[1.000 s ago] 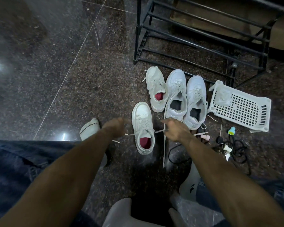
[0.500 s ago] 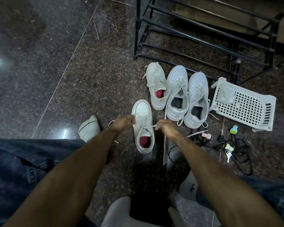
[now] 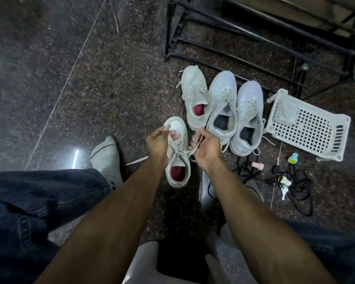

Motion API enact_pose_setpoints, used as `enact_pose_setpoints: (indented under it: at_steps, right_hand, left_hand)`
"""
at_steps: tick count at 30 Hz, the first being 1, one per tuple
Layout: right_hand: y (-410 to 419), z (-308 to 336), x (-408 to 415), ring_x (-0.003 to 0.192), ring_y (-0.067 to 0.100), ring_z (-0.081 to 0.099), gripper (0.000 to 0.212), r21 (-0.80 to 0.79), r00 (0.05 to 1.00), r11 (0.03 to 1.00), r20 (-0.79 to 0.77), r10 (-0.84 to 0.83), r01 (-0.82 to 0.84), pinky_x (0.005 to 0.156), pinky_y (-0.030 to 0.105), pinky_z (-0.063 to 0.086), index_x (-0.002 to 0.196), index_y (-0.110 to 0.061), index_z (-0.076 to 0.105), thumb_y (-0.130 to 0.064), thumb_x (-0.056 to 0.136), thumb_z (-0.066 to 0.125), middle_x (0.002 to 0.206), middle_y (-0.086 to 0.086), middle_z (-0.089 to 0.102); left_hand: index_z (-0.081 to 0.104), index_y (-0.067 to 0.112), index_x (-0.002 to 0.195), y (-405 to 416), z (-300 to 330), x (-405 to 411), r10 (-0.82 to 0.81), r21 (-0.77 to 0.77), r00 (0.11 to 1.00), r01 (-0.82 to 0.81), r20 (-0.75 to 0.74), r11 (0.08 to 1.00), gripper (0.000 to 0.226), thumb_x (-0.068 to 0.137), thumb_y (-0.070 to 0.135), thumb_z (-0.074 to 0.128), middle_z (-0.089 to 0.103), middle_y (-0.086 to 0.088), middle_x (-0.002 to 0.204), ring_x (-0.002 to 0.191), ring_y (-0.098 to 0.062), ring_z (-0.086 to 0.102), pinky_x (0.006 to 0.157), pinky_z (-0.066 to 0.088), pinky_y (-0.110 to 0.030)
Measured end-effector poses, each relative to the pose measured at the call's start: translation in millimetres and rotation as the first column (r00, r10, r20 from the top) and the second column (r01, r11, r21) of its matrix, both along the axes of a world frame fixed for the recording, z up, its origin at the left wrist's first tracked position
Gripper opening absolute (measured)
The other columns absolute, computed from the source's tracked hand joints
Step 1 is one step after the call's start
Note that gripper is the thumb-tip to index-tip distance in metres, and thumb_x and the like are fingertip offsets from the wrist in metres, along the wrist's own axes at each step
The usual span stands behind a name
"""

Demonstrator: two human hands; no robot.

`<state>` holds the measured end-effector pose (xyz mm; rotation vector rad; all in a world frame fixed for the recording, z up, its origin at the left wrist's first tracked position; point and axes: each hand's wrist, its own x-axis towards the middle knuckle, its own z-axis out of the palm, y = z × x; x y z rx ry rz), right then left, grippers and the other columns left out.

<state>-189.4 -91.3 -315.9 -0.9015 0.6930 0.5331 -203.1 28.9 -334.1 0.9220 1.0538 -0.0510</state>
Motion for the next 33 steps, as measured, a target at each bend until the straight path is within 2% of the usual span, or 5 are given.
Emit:
enact_pose_setpoints:
  at_steps: [8,13,20,27,33]
  right_hand:
    - [-16.6,-15.8,8.3,0.038,0.009,0.030,0.029,-0.095,0.992,0.991,-0.078,-0.101,0.094,0.037,0.021,0.023,0.067,-0.017,0.043,-0.018,0.096,0.042,0.052,-0.002,0.041]
    - [-30.0,-20.3,5.0,0.042,0.011,0.033,0.032,-0.109,0.946,0.962,-0.185,-0.268,0.251,0.042,0.022,0.030,0.067,-0.018,0.041,-0.020,0.099,0.040,0.051,-0.002,0.042]
    - [-4.4,19.7,15.6,0.102,0.028,0.062,0.029,0.171,0.972,0.963,-0.150,-0.182,0.207,0.106,0.043,0.041,0.078,-0.005,0.055,-0.018,0.101,0.043,0.090,0.015,0.067]
    - [5.8,15.4,10.4,0.062,0.013,0.062,0.025,-0.376,0.981,0.921,0.115,0.157,-0.103,0.051,0.027,0.048,0.110,-0.006,0.065,0.003,0.095,0.046,0.091,0.005,0.069]
    - [-8.0,-7.4,-13.2,0.071,0.004,0.061,0.025,-0.739,0.751,0.571,0.137,0.645,-0.356,0.067,0.015,0.050,0.100,-0.005,0.071,0.011,0.085,0.059,0.084,-0.004,0.067]
  left_hand:
    - [0.043,0.012,0.141,6.7,-28.5,-10.8,0.066,-0.277,0.996,-0.080,-0.059,0.958,0.047,0.097,-0.006,0.039,0.058,-0.003,0.093,0.043,-0.004,0.040,0.039,0.036,-0.017]
    - [0.046,0.010,0.140,7.8,-25.4,-17.1,-0.244,-0.029,0.969,0.243,-0.047,0.970,0.048,0.095,-0.006,0.043,0.064,-0.005,0.095,0.043,-0.008,0.044,0.037,0.033,-0.017]
    - [0.066,0.041,0.078,-3.9,-15.9,-11.8,-0.924,0.466,0.330,0.859,-0.191,0.211,0.018,0.061,0.048,0.069,0.068,0.009,0.080,0.078,-0.013,0.062,0.075,0.050,-0.031]
    - [0.065,0.014,0.078,-5.0,-5.6,-4.3,-0.767,0.203,0.634,0.768,-0.105,0.607,0.023,0.096,0.021,0.051,0.064,0.003,0.065,0.053,-0.011,0.049,0.044,0.033,-0.019]
    - [0.063,0.012,0.080,5.3,-7.7,-2.0,-0.711,0.117,0.698,0.716,-0.084,0.689,0.027,0.099,0.026,0.050,0.061,-0.004,0.065,0.047,-0.010,0.058,0.044,0.040,-0.021]
